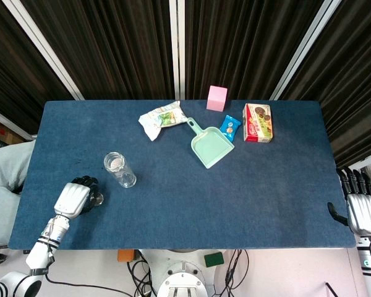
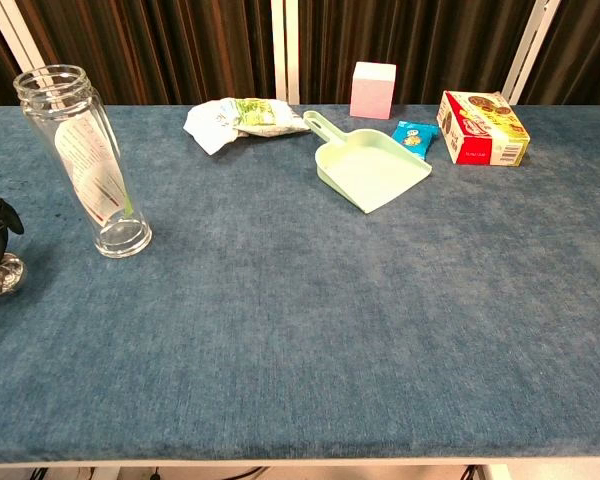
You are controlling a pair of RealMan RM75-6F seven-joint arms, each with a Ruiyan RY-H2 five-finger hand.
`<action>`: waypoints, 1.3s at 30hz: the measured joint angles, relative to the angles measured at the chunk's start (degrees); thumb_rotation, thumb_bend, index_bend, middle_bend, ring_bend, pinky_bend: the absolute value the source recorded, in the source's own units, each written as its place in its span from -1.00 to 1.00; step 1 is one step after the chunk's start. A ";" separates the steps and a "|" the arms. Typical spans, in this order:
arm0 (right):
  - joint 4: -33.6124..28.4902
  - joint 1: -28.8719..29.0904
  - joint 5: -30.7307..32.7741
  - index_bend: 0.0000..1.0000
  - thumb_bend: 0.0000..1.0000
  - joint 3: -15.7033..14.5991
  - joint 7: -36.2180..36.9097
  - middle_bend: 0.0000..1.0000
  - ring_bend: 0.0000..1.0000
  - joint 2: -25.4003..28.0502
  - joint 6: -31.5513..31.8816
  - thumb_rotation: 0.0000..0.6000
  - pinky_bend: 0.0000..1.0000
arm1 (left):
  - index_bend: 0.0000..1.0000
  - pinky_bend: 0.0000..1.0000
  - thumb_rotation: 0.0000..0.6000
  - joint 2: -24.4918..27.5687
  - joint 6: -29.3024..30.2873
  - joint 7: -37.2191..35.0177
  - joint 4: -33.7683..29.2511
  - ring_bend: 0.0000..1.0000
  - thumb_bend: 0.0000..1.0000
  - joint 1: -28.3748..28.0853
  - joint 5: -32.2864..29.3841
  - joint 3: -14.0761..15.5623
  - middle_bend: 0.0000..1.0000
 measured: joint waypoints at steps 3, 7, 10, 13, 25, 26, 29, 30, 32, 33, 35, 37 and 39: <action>0.06 -0.02 0.03 -1.00 -0.35 -0.01 0.05 -1.00 -1.00 0.00 0.00 1.00 -1.00 | 0.20 -0.34 1.00 -0.06 0.06 0.04 0.05 -0.53 -0.19 0.04 -0.02 -0.03 -0.39; 0.03 -0.06 -0.18 -1.00 -0.36 -0.08 0.08 -1.00 -1.00 0.02 0.16 1.00 -1.00 | 0.21 -0.34 1.00 0.11 0.87 0.19 -0.24 -0.53 -0.20 0.30 0.06 -0.15 -0.39; -0.03 -0.16 -0.26 -1.00 -0.36 -0.07 0.17 -1.00 -1.00 0.09 0.39 1.00 -1.00 | 0.21 -0.34 1.00 0.60 1.96 0.37 -0.67 -0.53 -0.20 0.76 -0.17 -0.54 -0.39; -0.11 -0.19 -0.31 -1.00 -0.35 -0.05 0.19 -1.00 -1.00 0.21 0.49 1.00 -1.00 | 0.21 -0.35 1.00 1.60 3.48 0.46 -1.23 -0.53 -0.20 1.47 -1.13 -1.49 -0.39; -0.47 -0.20 -1.25 -1.00 -0.36 -0.15 0.37 -1.00 -1.00 0.70 1.04 1.00 -1.00 | 0.23 -0.59 1.00 14.65 10.49 -5.18 -10.14 -0.80 -0.20 3.34 -2.33 -6.87 -0.67; -0.55 -0.24 -1.28 -1.00 -0.36 -0.17 0.28 -1.00 -1.00 0.71 1.12 1.00 -1.00 | 0.23 -0.61 1.00 15.99 10.76 -5.29 -11.17 -0.81 -0.20 3.29 -2.28 -7.35 -0.69; -0.73 -0.30 -1.28 -1.00 -0.35 -0.20 0.09 -1.00 -1.00 0.71 1.19 1.00 -1.00 | 0.24 -0.68 1.00 20.32 11.30 -6.28 -14.85 -0.89 -0.20 2.85 -1.95 -8.91 -0.74; -0.75 -0.32 -1.25 -1.00 -0.35 -0.20 0.06 -1.00 -1.00 0.70 1.20 1.00 -1.00 | 0.24 -0.70 1.00 21.54 11.38 -6.84 -16.00 -0.93 -0.20 2.63 -1.77 -9.37 -0.75; -0.82 -0.37 -1.17 -1.00 -0.35 -0.19 0.00 -1.00 -1.00 0.68 1.24 1.00 -1.00 | 0.27 -0.75 1.00 24.11 11.51 -8.39 -18.57 -0.98 -0.19 1.94 -1.02 -10.42 -0.76; -0.85 -0.38 -1.15 -1.00 -0.35 -0.20 -0.04 -1.00 -1.00 0.68 1.24 1.00 -1.00 | 0.27 -0.77 1.00 25.09 11.50 -8.98 -19.57 -0.99 -0.19 1.56 -0.52 -10.78 -0.76; -0.91 -0.39 -1.10 -1.00 -0.35 -0.21 -0.19 -1.00 -1.00 0.70 1.21 1.00 -1.00 | 0.29 -0.80 1.00 27.09 11.07 -9.93 -21.73 -1.00 -0.19 0.46 0.57 -11.46 -0.76; -1.00 -0.36 -1.01 -1.00 -0.35 -0.21 -0.32 -1.00 -1.00 0.75 1.08 1.00 -1.00 | 0.31 -0.82 1.00 28.61 9.79 -10.39 -23.29 -1.00 -0.19 -0.84 1.27 -11.96 -0.77; -1.13 -0.29 -0.89 -1.00 -0.35 -0.19 -0.46 -1.00 -1.00 0.84 0.89 1.00 -1.00 | 0.33 -0.84 1.00 29.47 8.07 -10.55 -24.32 -1.00 -0.19 -2.05 1.58 -12.27 -0.78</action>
